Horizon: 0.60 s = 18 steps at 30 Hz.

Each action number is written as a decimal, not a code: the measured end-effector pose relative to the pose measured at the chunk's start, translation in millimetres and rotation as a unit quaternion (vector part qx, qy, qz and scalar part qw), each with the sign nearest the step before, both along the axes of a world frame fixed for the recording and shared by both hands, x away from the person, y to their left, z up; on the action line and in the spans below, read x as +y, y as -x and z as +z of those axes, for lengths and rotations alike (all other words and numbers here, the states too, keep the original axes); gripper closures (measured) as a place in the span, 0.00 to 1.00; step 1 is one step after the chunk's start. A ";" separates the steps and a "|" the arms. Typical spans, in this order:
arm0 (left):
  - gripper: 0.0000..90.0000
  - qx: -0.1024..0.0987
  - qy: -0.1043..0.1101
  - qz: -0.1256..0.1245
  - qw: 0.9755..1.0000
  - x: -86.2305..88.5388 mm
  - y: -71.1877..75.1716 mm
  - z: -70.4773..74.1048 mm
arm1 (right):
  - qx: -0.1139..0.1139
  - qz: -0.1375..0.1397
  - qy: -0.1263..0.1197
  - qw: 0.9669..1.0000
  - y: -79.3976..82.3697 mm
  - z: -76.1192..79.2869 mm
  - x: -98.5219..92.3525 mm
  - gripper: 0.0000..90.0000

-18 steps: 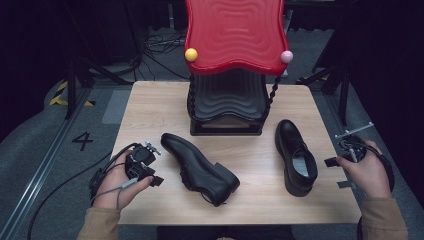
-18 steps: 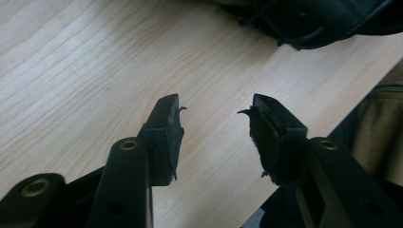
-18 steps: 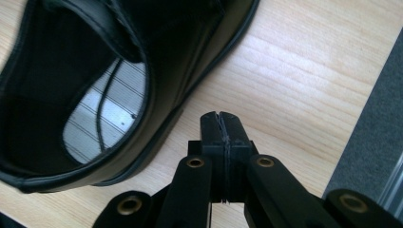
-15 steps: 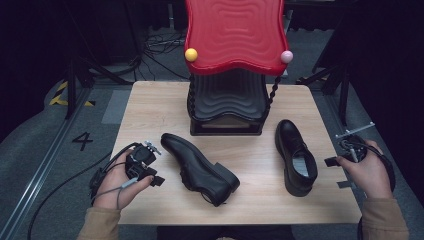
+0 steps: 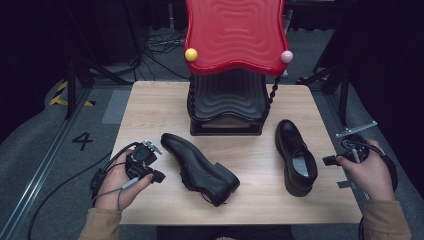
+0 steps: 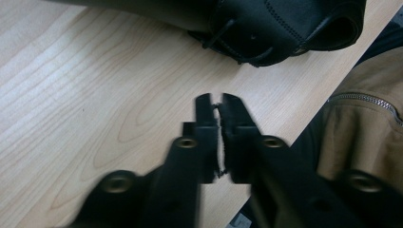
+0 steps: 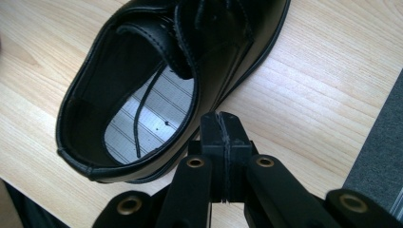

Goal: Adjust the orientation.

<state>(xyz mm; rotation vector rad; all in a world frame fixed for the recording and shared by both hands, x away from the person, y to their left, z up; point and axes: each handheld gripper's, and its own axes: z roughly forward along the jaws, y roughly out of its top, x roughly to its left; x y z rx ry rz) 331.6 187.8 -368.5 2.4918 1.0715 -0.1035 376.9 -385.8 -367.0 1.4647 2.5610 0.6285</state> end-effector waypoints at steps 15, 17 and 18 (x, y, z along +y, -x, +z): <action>1.00 0.000 -0.009 -0.007 1.000 -4.3 3.2 1.8 | -0.020 0.081 -0.027 0.996 9.0 14.3 42.0 1.00; 1.00 0.000 -0.010 -0.008 1.000 -4.3 3.7 1.6 | -0.025 0.104 -0.029 0.994 9.4 15.3 56.6 1.00; 1.00 -0.001 -0.007 -0.008 1.000 -3.9 3.9 1.5 | -0.027 0.115 -0.030 0.993 9.5 15.6 63.7 1.00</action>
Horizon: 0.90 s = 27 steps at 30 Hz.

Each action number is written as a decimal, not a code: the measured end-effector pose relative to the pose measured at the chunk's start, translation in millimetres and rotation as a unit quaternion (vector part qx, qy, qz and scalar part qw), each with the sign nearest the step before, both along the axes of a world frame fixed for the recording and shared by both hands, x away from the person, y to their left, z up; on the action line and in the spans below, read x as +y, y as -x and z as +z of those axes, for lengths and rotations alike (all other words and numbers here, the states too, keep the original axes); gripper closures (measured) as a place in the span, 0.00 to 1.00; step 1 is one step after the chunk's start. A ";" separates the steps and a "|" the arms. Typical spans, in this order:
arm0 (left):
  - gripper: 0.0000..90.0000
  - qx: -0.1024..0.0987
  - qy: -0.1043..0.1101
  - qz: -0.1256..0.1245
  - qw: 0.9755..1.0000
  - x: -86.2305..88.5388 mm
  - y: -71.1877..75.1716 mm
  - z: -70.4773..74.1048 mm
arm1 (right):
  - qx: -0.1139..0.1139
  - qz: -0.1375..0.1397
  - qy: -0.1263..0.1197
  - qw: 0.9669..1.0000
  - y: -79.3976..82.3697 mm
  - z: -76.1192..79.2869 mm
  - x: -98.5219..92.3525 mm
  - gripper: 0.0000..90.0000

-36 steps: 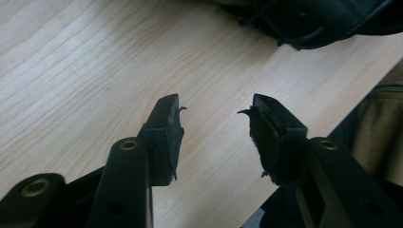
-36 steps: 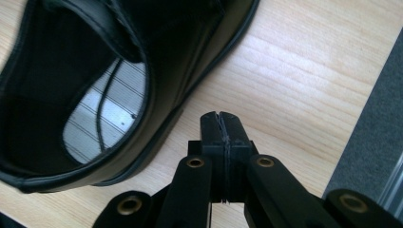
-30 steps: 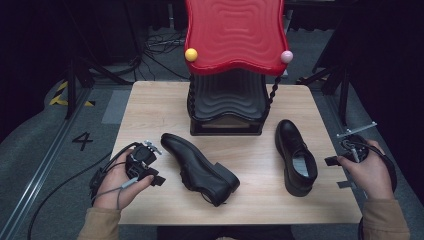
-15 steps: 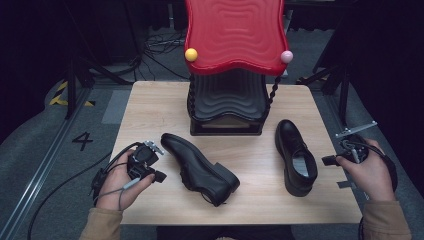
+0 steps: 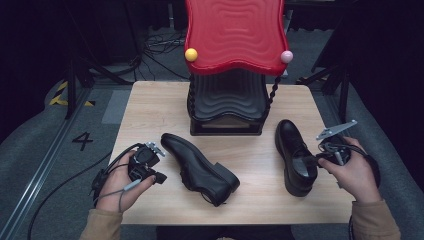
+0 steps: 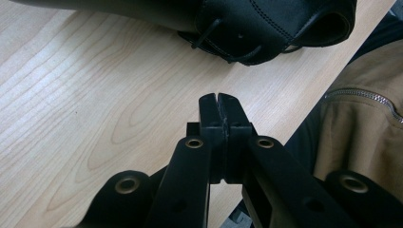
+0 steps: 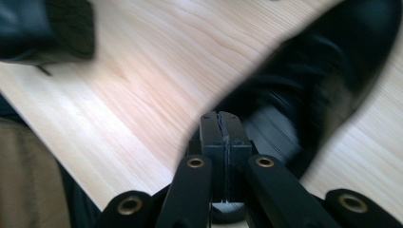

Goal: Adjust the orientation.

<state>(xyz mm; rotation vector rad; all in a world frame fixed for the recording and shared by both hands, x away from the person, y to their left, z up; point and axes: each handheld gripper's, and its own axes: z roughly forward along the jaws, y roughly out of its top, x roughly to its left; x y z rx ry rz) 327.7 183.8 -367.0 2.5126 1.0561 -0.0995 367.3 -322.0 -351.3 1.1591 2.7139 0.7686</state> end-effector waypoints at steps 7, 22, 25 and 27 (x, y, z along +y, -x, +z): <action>0.99 -0.002 0.007 0.005 1.000 2.7 1.2 0.1 | 0.003 0.059 -0.003 0.998 -1.2 -1.9 37.8 1.00; 0.96 0.002 0.013 -0.005 1.000 -0.2 -0.4 -1.3 | 0.008 0.144 -0.015 0.989 0.6 -12.4 106.6 1.00; 0.95 0.002 0.014 -0.009 1.000 -0.7 -1.6 -2.5 | 0.007 0.164 -0.020 0.986 1.9 -15.7 122.7 1.00; 0.94 0.002 0.014 -0.008 1.000 -0.3 -2.1 -3.4 | 0.008 0.178 -0.022 0.984 2.8 -17.6 133.1 1.00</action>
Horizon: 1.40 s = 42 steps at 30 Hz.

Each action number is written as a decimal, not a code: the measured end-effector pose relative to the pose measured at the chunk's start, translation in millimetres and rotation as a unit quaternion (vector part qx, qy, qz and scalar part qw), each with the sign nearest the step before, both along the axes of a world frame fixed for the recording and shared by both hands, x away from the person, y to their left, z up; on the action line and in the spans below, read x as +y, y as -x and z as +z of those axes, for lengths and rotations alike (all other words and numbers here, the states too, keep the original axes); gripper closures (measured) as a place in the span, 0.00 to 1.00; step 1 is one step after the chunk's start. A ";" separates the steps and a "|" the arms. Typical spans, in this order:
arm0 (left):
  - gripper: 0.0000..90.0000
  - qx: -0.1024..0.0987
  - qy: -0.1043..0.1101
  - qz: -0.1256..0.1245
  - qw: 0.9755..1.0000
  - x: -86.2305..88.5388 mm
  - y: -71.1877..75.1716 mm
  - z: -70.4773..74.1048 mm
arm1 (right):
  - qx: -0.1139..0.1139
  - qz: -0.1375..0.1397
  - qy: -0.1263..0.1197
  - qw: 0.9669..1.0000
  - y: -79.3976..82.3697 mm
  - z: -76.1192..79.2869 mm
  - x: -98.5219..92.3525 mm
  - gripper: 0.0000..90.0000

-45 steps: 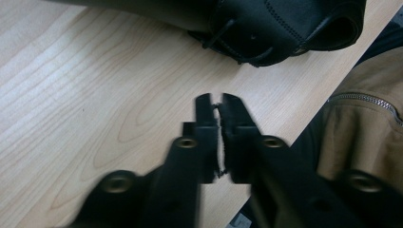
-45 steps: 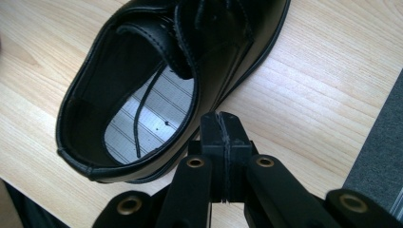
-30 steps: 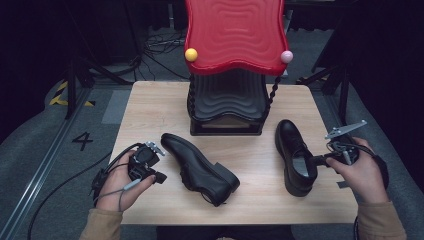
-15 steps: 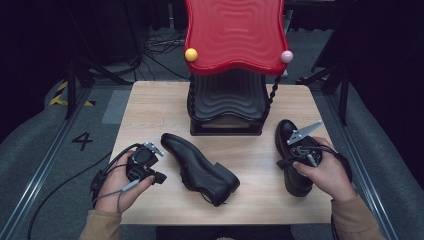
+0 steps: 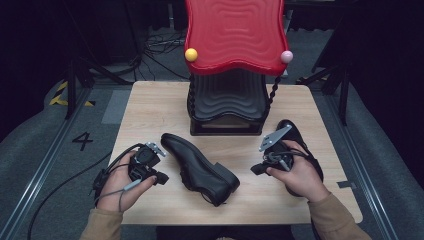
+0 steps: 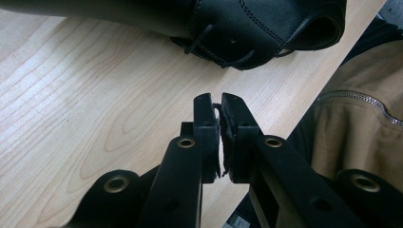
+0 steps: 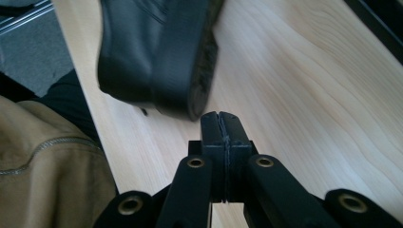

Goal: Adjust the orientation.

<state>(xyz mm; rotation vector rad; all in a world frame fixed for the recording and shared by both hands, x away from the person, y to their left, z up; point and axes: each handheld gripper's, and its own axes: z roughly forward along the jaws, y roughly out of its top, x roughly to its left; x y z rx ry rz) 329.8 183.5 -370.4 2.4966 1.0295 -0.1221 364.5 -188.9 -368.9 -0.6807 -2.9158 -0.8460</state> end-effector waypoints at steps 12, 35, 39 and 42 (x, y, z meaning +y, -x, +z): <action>0.90 -0.005 0.013 0.003 1.000 4.1 -0.2 0.0 | 0.011 0.062 0.014 0.998 3.2 -13.4 50.7 1.00; 0.88 -0.011 0.012 0.008 1.000 3.6 -0.5 -0.6 | -0.005 0.043 0.052 0.998 -5.2 -15.8 57.6 1.00; 0.88 -0.014 0.014 0.009 1.000 4.7 -0.1 0.1 | -0.028 0.022 0.074 0.997 -12.6 -14.4 52.8 1.00; 0.88 -0.014 0.015 0.011 1.000 4.6 0.4 0.7 | -0.040 0.009 0.090 0.995 -19.2 -16.5 49.4 1.00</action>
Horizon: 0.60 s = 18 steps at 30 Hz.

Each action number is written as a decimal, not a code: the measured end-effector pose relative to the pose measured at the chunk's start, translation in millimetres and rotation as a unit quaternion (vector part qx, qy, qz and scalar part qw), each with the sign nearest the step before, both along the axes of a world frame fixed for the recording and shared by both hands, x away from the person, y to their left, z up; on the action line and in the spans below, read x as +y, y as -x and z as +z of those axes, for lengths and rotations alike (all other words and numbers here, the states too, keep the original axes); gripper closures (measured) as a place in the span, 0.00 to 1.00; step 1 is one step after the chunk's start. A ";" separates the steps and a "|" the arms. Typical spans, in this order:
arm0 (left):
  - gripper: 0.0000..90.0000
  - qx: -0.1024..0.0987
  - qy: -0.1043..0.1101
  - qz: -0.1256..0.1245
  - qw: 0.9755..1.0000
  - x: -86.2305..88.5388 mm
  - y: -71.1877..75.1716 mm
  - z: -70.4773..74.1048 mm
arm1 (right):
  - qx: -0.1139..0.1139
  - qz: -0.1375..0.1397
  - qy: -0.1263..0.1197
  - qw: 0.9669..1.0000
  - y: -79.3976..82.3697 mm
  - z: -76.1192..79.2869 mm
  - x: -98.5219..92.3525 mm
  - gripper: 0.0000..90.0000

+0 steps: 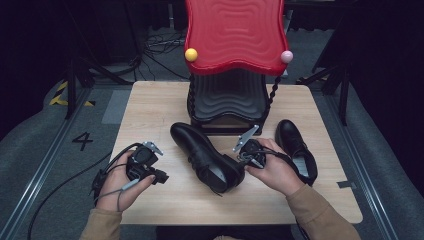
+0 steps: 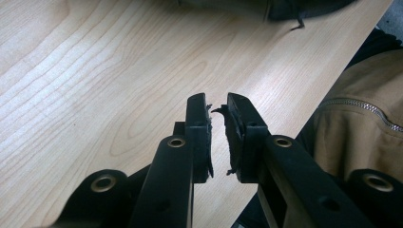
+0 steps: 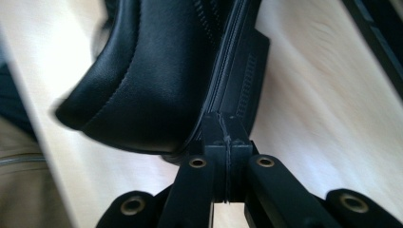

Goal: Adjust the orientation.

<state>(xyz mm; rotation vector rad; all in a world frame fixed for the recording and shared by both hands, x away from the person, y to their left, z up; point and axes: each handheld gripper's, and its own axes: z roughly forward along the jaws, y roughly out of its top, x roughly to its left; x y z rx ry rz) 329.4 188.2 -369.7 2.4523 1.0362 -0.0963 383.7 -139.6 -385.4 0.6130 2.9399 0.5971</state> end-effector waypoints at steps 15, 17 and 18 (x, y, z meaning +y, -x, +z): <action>0.88 0.002 -0.008 -0.003 1.000 -2.5 -2.8 -2.1 | -0.024 -0.056 0.006 0.998 -27.9 -8.1 -34.9 1.00; 0.87 0.002 -0.011 -0.003 1.000 -3.0 -3.3 -1.8 | -0.027 -0.059 0.005 0.998 -26.9 -4.2 -41.6 1.00; 0.87 0.000 -0.010 -0.003 1.000 -3.2 -3.8 -1.3 | -0.029 -0.061 0.003 0.998 -26.0 -2.1 -44.6 1.00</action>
